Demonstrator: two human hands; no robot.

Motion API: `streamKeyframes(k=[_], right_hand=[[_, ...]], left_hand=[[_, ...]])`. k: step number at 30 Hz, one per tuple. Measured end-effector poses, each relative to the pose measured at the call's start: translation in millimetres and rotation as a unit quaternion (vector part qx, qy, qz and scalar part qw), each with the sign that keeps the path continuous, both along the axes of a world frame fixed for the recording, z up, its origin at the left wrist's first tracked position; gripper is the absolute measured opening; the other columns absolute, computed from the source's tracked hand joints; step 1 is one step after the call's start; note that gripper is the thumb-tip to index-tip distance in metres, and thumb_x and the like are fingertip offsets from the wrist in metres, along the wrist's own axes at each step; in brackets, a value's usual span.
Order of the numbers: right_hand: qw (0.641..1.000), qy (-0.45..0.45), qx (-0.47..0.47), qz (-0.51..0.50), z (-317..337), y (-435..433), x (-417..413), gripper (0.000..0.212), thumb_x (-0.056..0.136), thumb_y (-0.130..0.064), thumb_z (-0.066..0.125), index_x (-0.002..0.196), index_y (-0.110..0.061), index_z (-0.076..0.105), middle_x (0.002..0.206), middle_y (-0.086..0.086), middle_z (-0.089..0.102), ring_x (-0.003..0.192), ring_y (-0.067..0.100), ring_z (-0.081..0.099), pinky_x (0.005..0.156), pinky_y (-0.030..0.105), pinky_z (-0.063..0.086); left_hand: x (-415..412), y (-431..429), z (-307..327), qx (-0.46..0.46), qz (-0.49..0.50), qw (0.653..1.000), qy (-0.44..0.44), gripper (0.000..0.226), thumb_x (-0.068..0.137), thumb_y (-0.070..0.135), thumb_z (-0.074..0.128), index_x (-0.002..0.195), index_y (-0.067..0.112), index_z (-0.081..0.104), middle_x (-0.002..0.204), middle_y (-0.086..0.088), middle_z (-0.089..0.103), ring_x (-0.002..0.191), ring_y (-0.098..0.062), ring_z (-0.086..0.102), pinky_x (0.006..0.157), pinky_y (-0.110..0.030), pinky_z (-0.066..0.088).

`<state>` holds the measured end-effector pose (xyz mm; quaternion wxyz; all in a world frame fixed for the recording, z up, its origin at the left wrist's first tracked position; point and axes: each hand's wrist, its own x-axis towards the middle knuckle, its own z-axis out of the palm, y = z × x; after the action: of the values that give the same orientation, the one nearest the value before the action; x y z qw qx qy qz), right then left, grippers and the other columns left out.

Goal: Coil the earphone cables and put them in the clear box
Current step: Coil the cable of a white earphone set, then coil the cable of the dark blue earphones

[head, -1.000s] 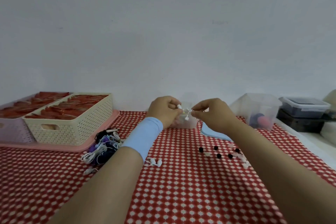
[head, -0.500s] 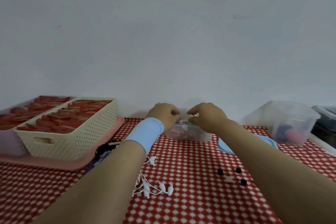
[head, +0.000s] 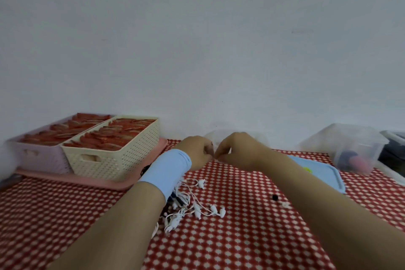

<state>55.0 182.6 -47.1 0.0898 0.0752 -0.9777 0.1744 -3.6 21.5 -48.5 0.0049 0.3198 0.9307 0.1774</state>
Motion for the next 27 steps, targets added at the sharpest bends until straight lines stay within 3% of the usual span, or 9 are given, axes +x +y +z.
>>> streamKeyframes(k=[7, 10, 13, 16, 19, 21, 23, 25, 27], right_hand=[[0.993, -0.107, -0.039, 0.015, -16, -61, 11, 0.025, 0.084, -0.041, 0.066, 0.096, -0.022, 0.079, 0.093, 0.001, 0.076, 0.086, 0.013, 0.067, 0.081, 0.033, 0.053], [0.986, -0.161, -0.019, 0.043, -16, -79, 17, 0.032, 0.081, -0.053, 0.075, 0.095, -0.025, 0.078, 0.082, -0.012, 0.071, 0.081, 0.008, 0.064, 0.079, 0.031, 0.052], [0.992, -0.124, 0.036, 0.017, -16, -86, 14, 0.019, 0.085, -0.037, 0.076, 0.099, -0.025, 0.078, 0.087, -0.01, 0.073, 0.083, 0.012, 0.065, 0.08, 0.032, 0.055], [0.995, -0.054, 0.074, -0.033, -11, -89, 16, 0.037, 0.08, -0.021, 0.076, 0.114, -0.032, 0.071, 0.113, -0.012, 0.068, 0.105, 0.012, 0.063, 0.094, 0.035, 0.055], [1.0, -0.008, -0.003, 0.003, -8, -101, 23, 0.036, 0.078, -0.007, 0.063, 0.103, -0.031, 0.072, 0.111, -0.011, 0.069, 0.104, 0.01, 0.063, 0.092, 0.035, 0.056], [0.997, -0.05, -0.052, 0.039, -5, -113, 30, 0.023, 0.081, -0.017, 0.068, 0.101, -0.027, 0.075, 0.105, -0.008, 0.072, 0.099, 0.01, 0.065, 0.09, 0.033, 0.055], [0.993, -0.097, 0.004, 0.065, -6, -124, 34, 0.029, 0.08, -0.037, 0.078, 0.106, -0.027, 0.073, 0.106, -0.008, 0.072, 0.097, 0.012, 0.064, 0.086, 0.032, 0.054], [0.992, -0.099, 0.05, 0.054, -13, -129, 32, 0.035, 0.078, -0.041, 0.081, 0.11, -0.026, 0.074, 0.105, -0.007, 0.072, 0.095, 0.013, 0.065, 0.084, 0.033, 0.056], [0.996, -0.078, -0.007, 0.035, -19, -126, 27, 0.026, 0.081, -0.034, 0.081, 0.106, -0.026, 0.078, 0.1, -0.007, 0.075, 0.091, 0.012, 0.067, 0.085, 0.035, 0.058]], left_hand=[[25, -57, 1, -0.053, 0.032, 0.996, -0.059, 0.04, 0.091, 0.006, 0.044, 0.105, 0.029, 0.073, 0.115, 0.004, 0.069, 0.098, -0.018, 0.063, 0.086, -0.03, 0.049], [28, -78, -2, -0.03, 0.038, 0.994, -0.095, 0.033, 0.092, 0.012, 0.046, 0.099, 0.034, 0.069, 0.121, 0.008, 0.064, 0.104, -0.013, 0.056, 0.091, -0.027, 0.042], [29, -98, -8, 0.004, 0.024, 0.992, -0.121, 0.022, 0.089, 0.022, 0.057, 0.104, 0.035, 0.064, 0.119, 0.01, 0.063, 0.107, -0.01, 0.058, 0.099, -0.03, 0.046], [29, -113, -12, 0.007, 0.002, 0.997, -0.078, 0.029, 0.082, 0.028, 0.072, 0.107, 0.035, 0.059, 0.112, 0.014, 0.058, 0.106, -0.009, 0.057, 0.098, -0.031, 0.048], [30, -120, -11, 0.01, 0.006, 1.0, -0.002, 0.015, 0.079, 0.033, 0.076, 0.088, 0.032, 0.064, 0.096, 0.016, 0.055, 0.09, -0.006, 0.055, 0.083, -0.029, 0.049], [31, -122, -9, -0.017, 0.018, 1.0, -0.015, 0.008, 0.083, 0.033, 0.071, 0.083, 0.025, 0.07, 0.085, 0.012, 0.06, 0.078, -0.008, 0.055, 0.072, -0.026, 0.045], [34, -123, -8, -0.053, 0.025, 0.997, -0.058, 0.017, 0.09, 0.03, 0.062, 0.081, 0.02, 0.072, 0.079, 0.005, 0.063, 0.073, -0.013, 0.055, 0.066, -0.025, 0.042], [39, -123, -6, -0.067, 0.027, 0.993, -0.09, 0.022, 0.093, 0.025, 0.055, 0.086, 0.022, 0.075, 0.091, 0.001, 0.07, 0.085, -0.019, 0.062, 0.073, -0.027, 0.047], [40, -125, -3, -0.055, 0.038, 0.992, -0.111, 0.024, 0.09, 0.022, 0.053, 0.1, 0.027, 0.075, 0.105, 0.004, 0.07, 0.097, -0.019, 0.062, 0.081, -0.03, 0.048]])
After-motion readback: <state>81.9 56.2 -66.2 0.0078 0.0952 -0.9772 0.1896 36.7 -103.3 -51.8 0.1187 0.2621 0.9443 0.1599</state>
